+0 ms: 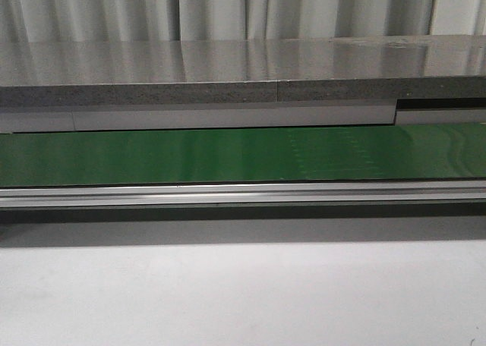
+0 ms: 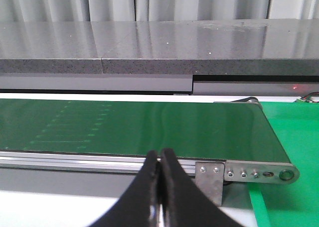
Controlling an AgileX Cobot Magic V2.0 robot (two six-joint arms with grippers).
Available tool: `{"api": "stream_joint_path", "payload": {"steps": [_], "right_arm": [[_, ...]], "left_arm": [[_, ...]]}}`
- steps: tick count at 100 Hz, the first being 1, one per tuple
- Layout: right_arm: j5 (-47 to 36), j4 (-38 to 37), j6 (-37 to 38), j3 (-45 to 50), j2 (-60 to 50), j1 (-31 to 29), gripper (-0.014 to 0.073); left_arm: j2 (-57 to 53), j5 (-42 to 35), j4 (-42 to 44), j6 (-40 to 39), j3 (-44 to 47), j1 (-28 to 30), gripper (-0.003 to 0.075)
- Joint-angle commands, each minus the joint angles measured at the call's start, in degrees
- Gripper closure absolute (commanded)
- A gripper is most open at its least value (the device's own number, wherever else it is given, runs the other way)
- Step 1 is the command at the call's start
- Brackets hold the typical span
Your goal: Move button from left to right
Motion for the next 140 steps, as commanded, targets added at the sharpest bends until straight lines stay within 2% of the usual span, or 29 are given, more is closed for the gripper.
{"api": "stream_joint_path", "payload": {"steps": [1,21,54,140], "right_arm": [[-4.45,-0.21,-0.03,-0.92,-0.89,-0.02,0.066],[-4.45,-0.21,-0.03,-0.92,-0.89,-0.02,0.066],[-4.45,-0.21,-0.03,-0.92,-0.89,-0.02,0.066],[-4.45,-0.21,-0.03,-0.92,-0.89,-0.02,0.066]], "left_arm": [[3.08,-3.47,-0.4,1.42,-3.24,3.45,0.0122],[13.93,-5.86,-4.79,3.43,-6.91,8.71,0.0122],[27.47,-7.23,-5.51,3.82,-10.38,9.09,0.0122],[36.16,-7.25,-4.03,3.89,-12.07,9.09,0.0122]]}}
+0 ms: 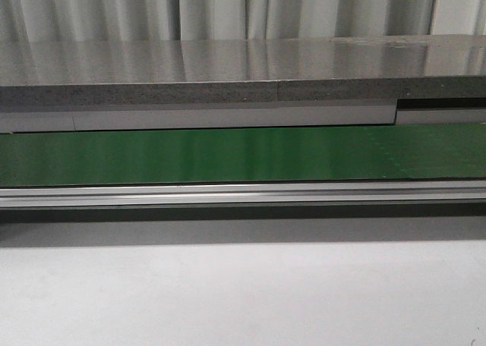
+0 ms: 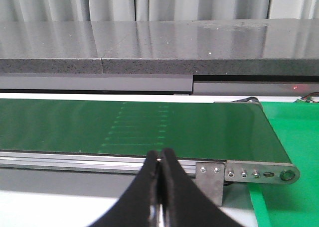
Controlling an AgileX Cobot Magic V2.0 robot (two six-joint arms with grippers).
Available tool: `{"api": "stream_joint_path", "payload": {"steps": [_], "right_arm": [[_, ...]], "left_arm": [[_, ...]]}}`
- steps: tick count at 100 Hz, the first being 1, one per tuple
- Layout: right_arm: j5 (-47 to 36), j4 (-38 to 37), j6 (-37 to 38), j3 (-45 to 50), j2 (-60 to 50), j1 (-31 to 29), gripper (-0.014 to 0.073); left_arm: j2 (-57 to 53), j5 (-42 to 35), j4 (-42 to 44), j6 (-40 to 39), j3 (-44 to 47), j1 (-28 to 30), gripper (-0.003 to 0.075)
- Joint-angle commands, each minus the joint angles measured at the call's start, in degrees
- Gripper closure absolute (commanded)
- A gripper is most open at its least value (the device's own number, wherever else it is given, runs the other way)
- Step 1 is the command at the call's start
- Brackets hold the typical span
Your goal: Move button from left to right
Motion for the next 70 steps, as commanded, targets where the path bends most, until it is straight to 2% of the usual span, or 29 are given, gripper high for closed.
{"api": "stream_joint_path", "payload": {"steps": [1,18,50,60,70], "right_arm": [[-4.45,-0.21,-0.03,-0.92,-0.89,-0.02,0.066],[-4.45,-0.21,-0.03,-0.92,-0.89,-0.02,0.066],[-4.45,-0.21,-0.03,-0.92,-0.89,-0.02,0.066],[-4.45,-0.21,-0.03,-0.92,-0.89,-0.02,0.066],[-4.45,-0.21,-0.03,-0.92,-0.89,-0.02,0.066]], "left_arm": [[-2.1,-0.59,0.49,-0.15,-1.71,0.12,0.0122],[-1.11,-0.32,0.61,-0.15,-1.71,0.12,0.0129],[1.17,-0.08,0.61,-0.15,-1.71,0.12,0.0241],[1.17,-0.08,0.61,-0.15,-1.71,0.12,0.0309],[1.17,0.32,0.61,-0.15,-1.71,0.12,0.0433]]}}
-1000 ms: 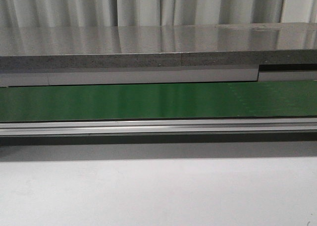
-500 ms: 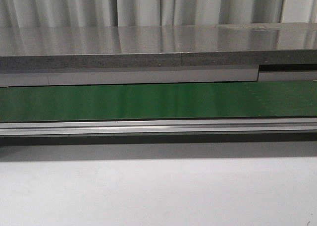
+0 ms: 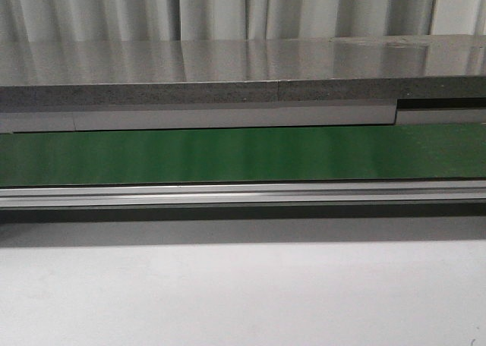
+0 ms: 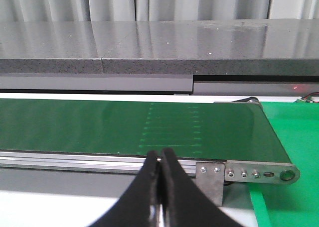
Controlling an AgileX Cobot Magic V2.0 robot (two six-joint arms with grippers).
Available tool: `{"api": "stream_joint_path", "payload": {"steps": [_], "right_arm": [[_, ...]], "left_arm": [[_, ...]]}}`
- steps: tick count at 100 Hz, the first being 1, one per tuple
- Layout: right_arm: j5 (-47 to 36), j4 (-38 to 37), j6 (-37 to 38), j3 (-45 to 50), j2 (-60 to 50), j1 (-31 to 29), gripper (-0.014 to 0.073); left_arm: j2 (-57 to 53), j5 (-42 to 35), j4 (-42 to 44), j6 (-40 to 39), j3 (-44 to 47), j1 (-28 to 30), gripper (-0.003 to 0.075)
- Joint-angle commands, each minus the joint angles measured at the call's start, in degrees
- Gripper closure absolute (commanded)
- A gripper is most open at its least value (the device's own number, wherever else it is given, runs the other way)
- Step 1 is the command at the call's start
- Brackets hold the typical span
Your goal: Move button from left to right
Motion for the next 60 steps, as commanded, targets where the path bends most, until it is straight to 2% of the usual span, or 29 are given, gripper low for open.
{"api": "stream_joint_path", "payload": {"steps": [1,9,23,39,60], "right_arm": [[-4.45,-0.21,-0.03,-0.92,-0.89,-0.02,0.066],[-4.45,-0.21,-0.03,-0.92,-0.89,-0.02,0.066],[-4.45,-0.21,-0.03,-0.92,-0.89,-0.02,0.066],[-4.45,-0.21,-0.03,-0.92,-0.89,-0.02,0.066],[-4.45,-0.21,-0.03,-0.92,-0.89,-0.02,0.066]], "left_arm": [[-2.96,0.21,0.29,-0.15,-1.71,0.12,0.0442],[-3.23,0.79,0.29,-0.15,-1.83,0.12,0.0538],[-5.63,0.69,0.29,-0.15,-1.95,0.12,0.0626],[-10.32,0.57,-1.02,-0.15,-3.23,0.12,0.0639],[-16.6,1.64,-8.0,2.63,-4.76,-1.66,0.0639]]}}
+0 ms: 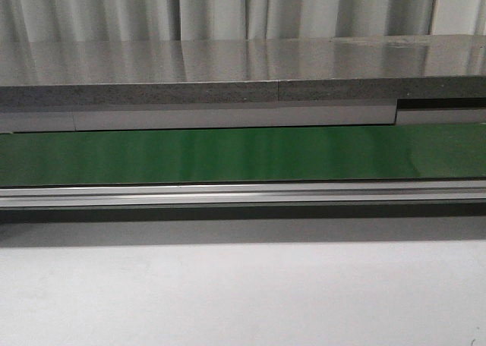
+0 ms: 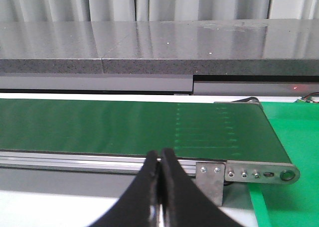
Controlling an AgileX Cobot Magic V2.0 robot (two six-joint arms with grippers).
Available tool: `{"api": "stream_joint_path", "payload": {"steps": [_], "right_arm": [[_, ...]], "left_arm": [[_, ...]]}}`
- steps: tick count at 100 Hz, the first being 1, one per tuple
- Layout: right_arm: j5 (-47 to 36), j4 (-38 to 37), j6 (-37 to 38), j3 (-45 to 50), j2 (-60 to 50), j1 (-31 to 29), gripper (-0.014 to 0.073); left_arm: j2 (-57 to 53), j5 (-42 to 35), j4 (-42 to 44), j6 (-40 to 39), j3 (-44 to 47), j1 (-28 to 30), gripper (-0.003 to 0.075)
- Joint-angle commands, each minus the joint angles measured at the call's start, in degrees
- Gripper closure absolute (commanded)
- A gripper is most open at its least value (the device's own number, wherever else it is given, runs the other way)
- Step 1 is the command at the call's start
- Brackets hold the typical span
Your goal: Move button from left to right
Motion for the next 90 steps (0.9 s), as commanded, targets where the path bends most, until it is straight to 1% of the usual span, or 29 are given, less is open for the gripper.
{"api": "stream_joint_path", "payload": {"steps": [1,27,41,56,72,77,81,84,90], "right_arm": [[-4.45,-0.21,-0.03,-0.92,-0.89,-0.02,0.066],[-4.45,-0.21,-0.03,-0.92,-0.89,-0.02,0.066],[-4.45,-0.21,-0.03,-0.92,-0.89,-0.02,0.066],[-4.45,-0.21,-0.03,-0.92,-0.89,-0.02,0.066],[-4.45,-0.21,-0.03,-0.92,-0.89,-0.02,0.066],[-4.45,-0.21,-0.03,-0.92,-0.89,-0.02,0.066],[-4.45,-0.21,-0.03,-0.92,-0.89,-0.02,0.066],[-4.45,-0.21,-0.03,-0.92,-0.89,-0.02,0.066],[-4.45,-0.21,-0.03,-0.92,-0.89,-0.02,0.066]], "left_arm": [[-5.19,-0.24,-3.49,1.21,-1.96,-1.53,0.0639],[-6.54,0.71,-3.71,1.93,-1.46,-8.85,0.0639],[-6.07,0.71,-3.71,1.93,-1.22,-11.81,0.0639],[-4.4,1.55,-3.95,1.93,-1.09,-13.37,0.0634],[-2.01,3.24,-5.27,1.93,-1.0,-13.37,0.0631],[-1.72,3.66,-5.68,1.93,-1.0,-13.37,0.0614],[-1.56,3.8,-6.06,1.93,-1.0,-13.37,0.0584],[-1.56,3.8,-6.05,1.93,-1.0,-13.37,0.0555],[-1.68,3.8,-6.29,2.03,-1.0,-13.37,0.0474]]}}
